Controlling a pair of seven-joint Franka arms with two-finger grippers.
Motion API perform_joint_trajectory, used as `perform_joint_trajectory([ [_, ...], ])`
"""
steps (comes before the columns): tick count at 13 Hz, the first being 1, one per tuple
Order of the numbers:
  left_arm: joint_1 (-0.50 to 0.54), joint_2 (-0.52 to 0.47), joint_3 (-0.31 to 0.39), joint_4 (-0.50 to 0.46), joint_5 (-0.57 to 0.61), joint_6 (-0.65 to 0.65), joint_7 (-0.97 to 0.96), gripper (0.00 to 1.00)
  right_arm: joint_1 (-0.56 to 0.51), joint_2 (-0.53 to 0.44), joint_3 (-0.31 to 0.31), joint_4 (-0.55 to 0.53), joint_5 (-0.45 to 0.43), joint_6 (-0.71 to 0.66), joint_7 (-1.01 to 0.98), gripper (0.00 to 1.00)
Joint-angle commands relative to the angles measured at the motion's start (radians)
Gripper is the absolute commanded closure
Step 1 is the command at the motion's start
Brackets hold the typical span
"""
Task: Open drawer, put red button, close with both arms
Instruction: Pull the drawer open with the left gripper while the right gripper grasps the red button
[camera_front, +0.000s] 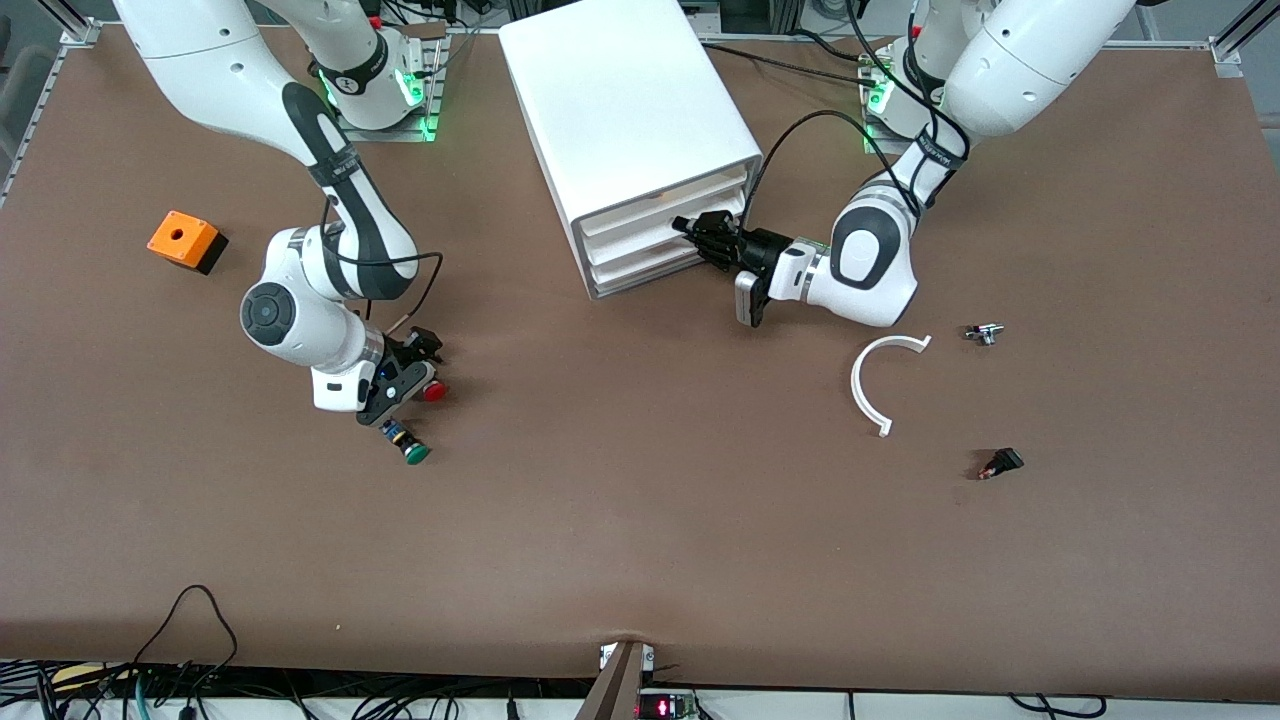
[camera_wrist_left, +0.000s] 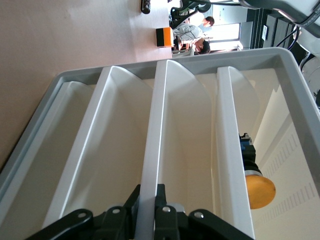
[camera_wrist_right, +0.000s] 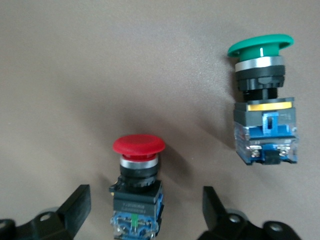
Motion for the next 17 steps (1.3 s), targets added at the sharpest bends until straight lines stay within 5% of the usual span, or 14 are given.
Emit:
perform_joint_trajectory([
  [1, 0.017, -0.002, 0.008, 0.022, -0.014, -0.004, 0.009, 1.00, -0.007, 0.007, 0.007, -0.011, 0.010, 0.028, -0.013, 0.25],
  [4, 0.020, -0.001, 0.030, 0.045, -0.014, -0.004, 0.006, 1.00, -0.005, 0.004, 0.007, -0.005, 0.004, 0.028, -0.128, 0.63],
  [8, 0.021, -0.002, 0.060, 0.088, -0.013, -0.005, 0.002, 1.00, -0.005, -0.003, 0.007, -0.002, 0.004, 0.025, -0.133, 0.81],
  [15, 0.024, 0.030, 0.123, 0.194, 0.093, -0.005, -0.047, 1.00, 0.001, -0.097, 0.017, 0.020, -0.001, -0.012, -0.135, 0.87],
  [17, 0.026, 0.031, 0.123, 0.196, 0.093, -0.005, -0.050, 0.92, 0.004, -0.115, 0.020, 0.091, -0.037, -0.098, -0.147, 0.88],
])
